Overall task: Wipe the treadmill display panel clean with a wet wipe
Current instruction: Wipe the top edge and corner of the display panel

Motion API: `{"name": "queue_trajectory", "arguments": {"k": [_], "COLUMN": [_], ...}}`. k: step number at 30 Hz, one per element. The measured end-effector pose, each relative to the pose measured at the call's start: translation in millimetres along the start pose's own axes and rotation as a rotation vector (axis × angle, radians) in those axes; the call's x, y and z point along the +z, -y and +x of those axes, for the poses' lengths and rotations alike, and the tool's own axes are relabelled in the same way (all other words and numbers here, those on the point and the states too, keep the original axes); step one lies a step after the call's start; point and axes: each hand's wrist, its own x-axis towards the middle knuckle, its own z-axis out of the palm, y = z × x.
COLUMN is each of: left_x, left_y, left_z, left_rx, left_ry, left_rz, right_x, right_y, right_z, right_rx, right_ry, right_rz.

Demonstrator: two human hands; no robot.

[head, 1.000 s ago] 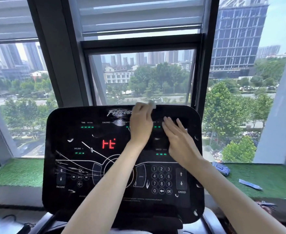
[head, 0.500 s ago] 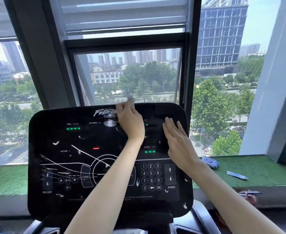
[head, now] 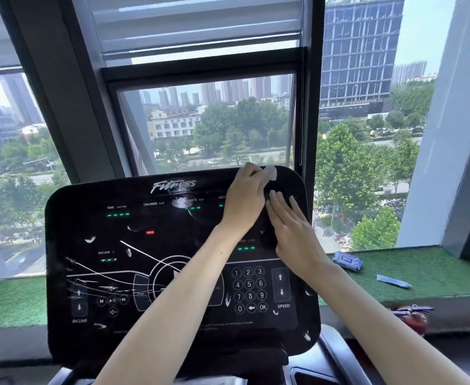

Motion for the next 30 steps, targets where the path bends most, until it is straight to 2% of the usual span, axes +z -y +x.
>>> {"name": "queue_trajectory", "arguments": {"k": [1, 3, 4, 5, 8, 9, 10, 11, 13, 14, 15, 18, 20, 22, 23, 24, 25, 27, 28, 30], "left_x": [-2.3, -8.7, -8.5, -6.4, 4.5, 2.7, -0.4, -3.6, -8.9, -7.9, -4.0, 8.9, 7.9, 2.5, 2.3, 5.0, 9.8, 17.3, 18.0, 13.9], "left_y": [7.0, 17.5, 17.2, 12.5, 2.1, 4.6, 7.4, 10.7, 12.4, 7.6, 0.3, -13.1, -6.3, 2.1, 3.0, 0.7, -4.0, -10.2, -8.5, -6.3], "left_z": [3.0, 6.9, 7.0, 7.2, 6.7, 9.2, 13.6, 18.0, 20.3, 17.8, 14.9, 7.0, 14.7, 21.2, 21.9, 20.7, 18.3, 11.6, 14.1, 22.4], "left_rx": [-0.067, -0.330, -0.395, -0.363, 0.041, 0.119, 0.122, 0.049, -0.181, -0.222, -0.186, 0.064, 0.016, -0.168, -0.204, -0.175, -0.084, 0.143, 0.177, -0.005], "left_ry": [-0.070, -0.329, -0.384, -0.359, 0.011, 0.093, 0.103, 0.045, -0.175, -0.223, -0.186, 0.132, 0.077, -0.178, -0.249, -0.226, -0.123, 0.078, 0.102, -0.034], "left_rz": [-0.015, -0.090, -0.096, -0.065, 0.044, 0.049, 0.045, 0.011, -0.081, -0.092, -0.064, -0.027, -0.018, -0.078, -0.089, -0.059, -0.002, 0.063, 0.065, -0.025], "right_x": [0.2, 0.9, 1.2, 1.2, -1.0, -1.9, -2.3, -2.3, -1.4, -0.8, -0.4, -3.7, -9.6, -15.8, -17.8, -18.0, -16.3, -11.3, -9.4, -7.6], "right_y": [0.1, 0.9, 1.3, 1.7, 1.4, 1.4, 1.4, 1.9, 4.0, 4.5, 4.1, -1.1, -6.6, -10.7, -11.6, -11.8, -11.8, -11.5, -11.1, -10.8], "right_z": [-0.4, -1.3, -1.3, -1.2, -0.2, -0.1, 0.3, 0.3, -0.3, -0.5, -0.5, 0.9, -0.2, -5.4, -9.0, -12.7, -16.4, -21.9, -23.5, -24.6], "right_rx": [0.002, 0.007, 0.007, 0.004, -0.006, -0.006, -0.006, -0.003, 0.002, 0.003, 0.003, -0.019, -0.019, 0.033, 0.073, 0.105, 0.119, 0.082, 0.053, 0.025], "right_ry": [0.001, 0.004, 0.004, 0.005, 0.009, 0.014, 0.018, 0.022, 0.033, 0.034, 0.033, 0.021, -0.001, -0.054, -0.080, -0.092, -0.088, -0.044, -0.017, 0.017], "right_rz": [0.004, 0.026, 0.031, 0.029, 0.000, -0.004, -0.002, -0.001, -0.004, -0.003, -0.001, 0.026, 0.072, 0.102, 0.110, 0.112, 0.105, 0.074, 0.055, 0.028]}}
